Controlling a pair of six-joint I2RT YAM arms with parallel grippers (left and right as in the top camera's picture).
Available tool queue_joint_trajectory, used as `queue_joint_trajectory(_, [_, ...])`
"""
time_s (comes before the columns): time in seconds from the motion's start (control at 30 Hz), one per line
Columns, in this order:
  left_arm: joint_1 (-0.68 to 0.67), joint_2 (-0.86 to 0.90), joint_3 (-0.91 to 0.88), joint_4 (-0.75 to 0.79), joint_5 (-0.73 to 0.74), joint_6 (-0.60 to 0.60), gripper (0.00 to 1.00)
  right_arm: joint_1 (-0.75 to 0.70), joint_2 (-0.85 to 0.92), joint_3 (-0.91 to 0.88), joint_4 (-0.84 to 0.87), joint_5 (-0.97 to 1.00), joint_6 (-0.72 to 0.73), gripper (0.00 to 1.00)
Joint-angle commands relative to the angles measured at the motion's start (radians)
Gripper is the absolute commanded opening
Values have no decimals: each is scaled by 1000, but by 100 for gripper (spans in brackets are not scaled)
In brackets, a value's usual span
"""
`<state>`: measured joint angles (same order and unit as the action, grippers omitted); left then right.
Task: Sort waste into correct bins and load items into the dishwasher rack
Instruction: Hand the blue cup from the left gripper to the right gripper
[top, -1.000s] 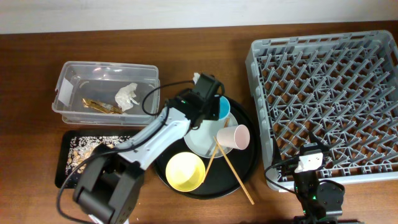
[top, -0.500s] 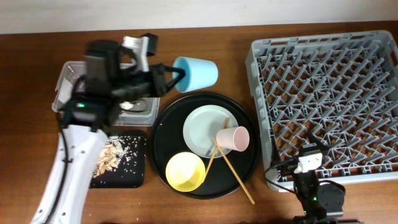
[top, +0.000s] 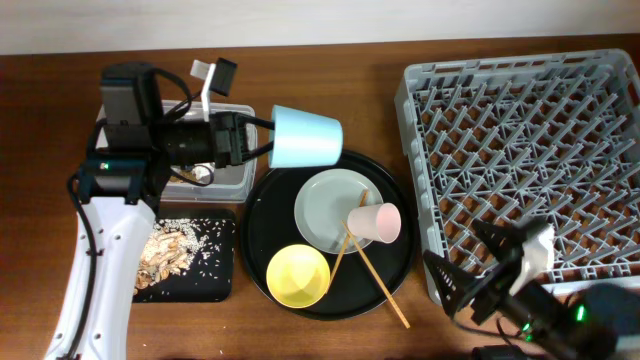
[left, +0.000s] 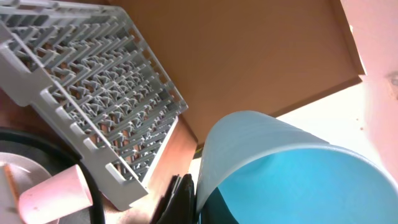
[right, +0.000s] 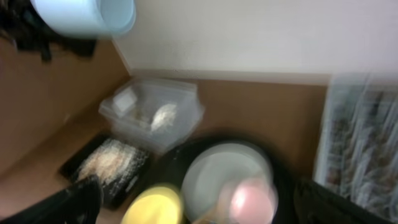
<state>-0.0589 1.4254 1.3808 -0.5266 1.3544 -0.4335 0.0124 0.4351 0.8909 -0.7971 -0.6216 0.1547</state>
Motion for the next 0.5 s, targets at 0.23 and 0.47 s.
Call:
queue_joint_trajectory(0.23, [-146,7,9,3,27,47,0,-6,394,267,70,-649,11,95])
queue_joint_trajectory(0.47, [-223,7,9,18,29,46,0,-6,578,267,196,-809,7,95])
